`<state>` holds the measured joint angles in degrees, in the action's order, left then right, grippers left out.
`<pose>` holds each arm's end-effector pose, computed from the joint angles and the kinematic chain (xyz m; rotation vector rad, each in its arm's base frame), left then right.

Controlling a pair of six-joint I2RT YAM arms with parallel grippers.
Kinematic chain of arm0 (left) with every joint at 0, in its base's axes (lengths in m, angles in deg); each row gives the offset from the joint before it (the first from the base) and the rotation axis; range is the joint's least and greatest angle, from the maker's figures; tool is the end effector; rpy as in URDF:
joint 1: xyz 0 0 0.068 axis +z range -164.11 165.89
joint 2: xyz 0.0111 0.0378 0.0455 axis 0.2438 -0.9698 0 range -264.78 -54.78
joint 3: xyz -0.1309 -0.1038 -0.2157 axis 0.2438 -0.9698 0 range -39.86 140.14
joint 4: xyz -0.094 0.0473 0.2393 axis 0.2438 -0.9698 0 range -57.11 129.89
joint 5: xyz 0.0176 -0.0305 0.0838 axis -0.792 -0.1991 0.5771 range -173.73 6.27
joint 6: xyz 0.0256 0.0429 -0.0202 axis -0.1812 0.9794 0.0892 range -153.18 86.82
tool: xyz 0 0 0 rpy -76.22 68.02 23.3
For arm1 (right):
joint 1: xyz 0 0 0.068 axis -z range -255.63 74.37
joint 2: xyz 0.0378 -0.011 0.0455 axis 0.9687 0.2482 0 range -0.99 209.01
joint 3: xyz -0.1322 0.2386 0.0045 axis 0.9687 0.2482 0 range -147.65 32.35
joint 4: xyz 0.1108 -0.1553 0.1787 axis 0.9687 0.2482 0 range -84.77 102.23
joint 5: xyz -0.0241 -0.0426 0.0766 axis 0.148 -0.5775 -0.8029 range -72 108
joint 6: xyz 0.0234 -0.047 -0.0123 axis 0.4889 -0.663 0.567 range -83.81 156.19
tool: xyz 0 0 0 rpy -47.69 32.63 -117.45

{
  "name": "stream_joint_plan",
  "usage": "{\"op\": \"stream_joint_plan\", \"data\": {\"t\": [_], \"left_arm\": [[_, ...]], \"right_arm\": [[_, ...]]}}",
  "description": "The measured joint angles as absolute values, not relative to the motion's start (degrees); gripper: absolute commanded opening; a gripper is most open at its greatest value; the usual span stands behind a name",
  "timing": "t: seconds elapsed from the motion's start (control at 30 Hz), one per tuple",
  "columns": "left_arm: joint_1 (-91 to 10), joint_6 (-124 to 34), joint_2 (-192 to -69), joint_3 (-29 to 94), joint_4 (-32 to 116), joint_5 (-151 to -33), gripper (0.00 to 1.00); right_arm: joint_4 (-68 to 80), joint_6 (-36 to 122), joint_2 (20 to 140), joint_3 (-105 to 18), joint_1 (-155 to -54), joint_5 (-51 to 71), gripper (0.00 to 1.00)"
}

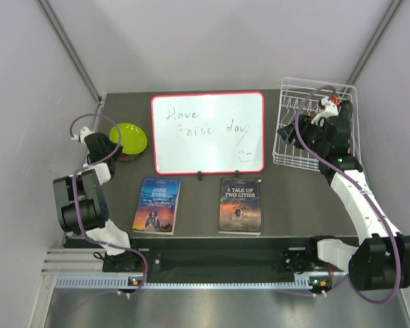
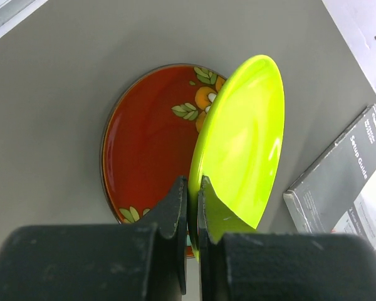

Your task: Unload the plates from the dish rack

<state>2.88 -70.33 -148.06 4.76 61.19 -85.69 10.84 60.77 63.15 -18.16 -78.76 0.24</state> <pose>0.3247 0.0981 0.1825 -0.9172 1.8419 -0.2536 0.2579 0.0249 0.3160 0.1484 1.9330 0.6201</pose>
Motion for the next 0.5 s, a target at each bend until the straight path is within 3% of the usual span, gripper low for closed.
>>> {"op": "stream_joint_plan", "data": {"t": [0.33,0.4,0.47,0.5], "left_arm": [[3.5,-72.3,-148.2,1.9,63.9,-81.4,0.00],[3.6,-72.6,-148.7,1.9,64.3,-81.4,0.05],[3.7,-73.1,-149.3,1.9,65.2,-81.5,0.16],[3.7,-73.5,-149.7,2.0,65.5,-81.8,0.26]], "right_arm": [[10.8,60.3,63.5,-17.9,-78.2,-0.1,0.64],[10.8,60.2,63.6,-17.9,-78.1,-0.1,0.64],[10.8,60.2,63.7,-17.9,-78.0,-0.1,0.64],[10.8,60.2,63.7,-17.9,-77.9,-0.1,0.64]]}}
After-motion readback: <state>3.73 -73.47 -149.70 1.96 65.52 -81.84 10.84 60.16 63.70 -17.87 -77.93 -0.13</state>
